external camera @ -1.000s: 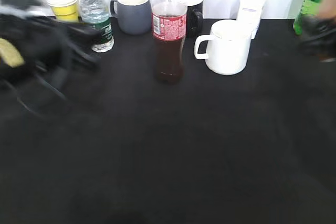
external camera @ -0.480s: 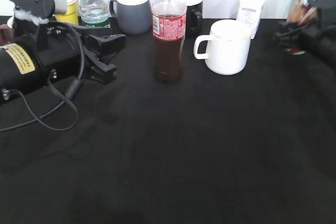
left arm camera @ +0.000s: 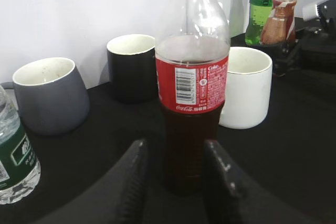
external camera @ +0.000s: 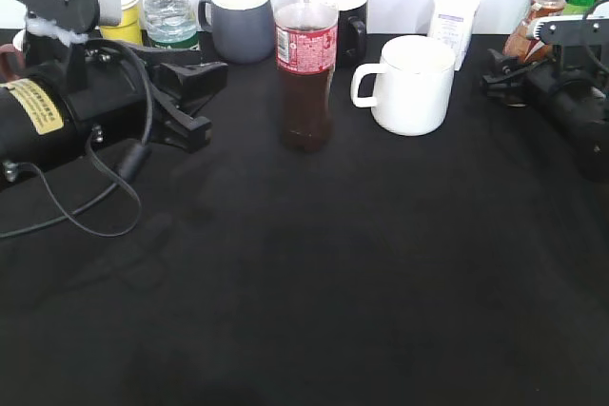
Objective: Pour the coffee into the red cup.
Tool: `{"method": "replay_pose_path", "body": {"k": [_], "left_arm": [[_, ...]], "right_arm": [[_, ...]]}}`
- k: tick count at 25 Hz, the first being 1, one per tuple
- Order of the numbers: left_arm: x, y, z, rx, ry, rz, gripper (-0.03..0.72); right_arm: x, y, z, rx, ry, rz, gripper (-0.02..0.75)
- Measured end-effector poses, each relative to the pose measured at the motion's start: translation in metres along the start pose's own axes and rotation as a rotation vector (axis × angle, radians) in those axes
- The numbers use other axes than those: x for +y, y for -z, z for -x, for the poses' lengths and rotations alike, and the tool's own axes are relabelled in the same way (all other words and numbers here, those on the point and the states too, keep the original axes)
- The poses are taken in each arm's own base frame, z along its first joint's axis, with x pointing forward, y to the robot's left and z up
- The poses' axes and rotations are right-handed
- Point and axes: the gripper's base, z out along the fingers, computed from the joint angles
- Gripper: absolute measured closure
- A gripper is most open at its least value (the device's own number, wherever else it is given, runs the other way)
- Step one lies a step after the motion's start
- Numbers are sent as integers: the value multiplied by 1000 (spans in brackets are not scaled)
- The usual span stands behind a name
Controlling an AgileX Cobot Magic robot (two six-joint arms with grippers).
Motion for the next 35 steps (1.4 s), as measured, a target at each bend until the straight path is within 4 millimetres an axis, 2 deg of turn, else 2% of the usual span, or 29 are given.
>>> {"method": "replay_pose_path", "body": {"k": [3,7,10,12,14,19,21,24,27,29,30,32,34,35], "left_arm": [[0,0,0,0,0,0,416],[0,3,4,-13,-2,2,416],[1,10,9,23,-4,11,416],[4,15,6,170,18,40,416],[8,16,5,444,53,72,416],[14,34,26,951,71,111,415],[12,50,32,1072,100,110,370],[10,85,50,1104,127,114,247],[6,131,74,1030,172,131,228],[2,163,91,902,197,114,226],[0,182,98,827,198,114,226],[-3,224,109,668,196,115,226],[-6,253,109,565,194,115,226],[-7,261,102,548,194,115,226]], "right_arm": [[1,20,3,25,15,1,129],[1,59,-4,115,35,-5,139],[2,82,12,222,40,0,139],[4,95,25,433,83,39,150],[10,109,37,692,91,52,160],[72,137,73,1180,128,182,160],[83,153,94,1207,146,219,160],[78,187,142,1113,141,238,160],[66,236,194,931,120,248,160],[57,270,216,831,107,253,160],[52,289,223,773,97,254,160],[43,324,222,704,83,255,160],[35,354,205,690,70,253,160],[31,368,194,680,67,253,161]]}}
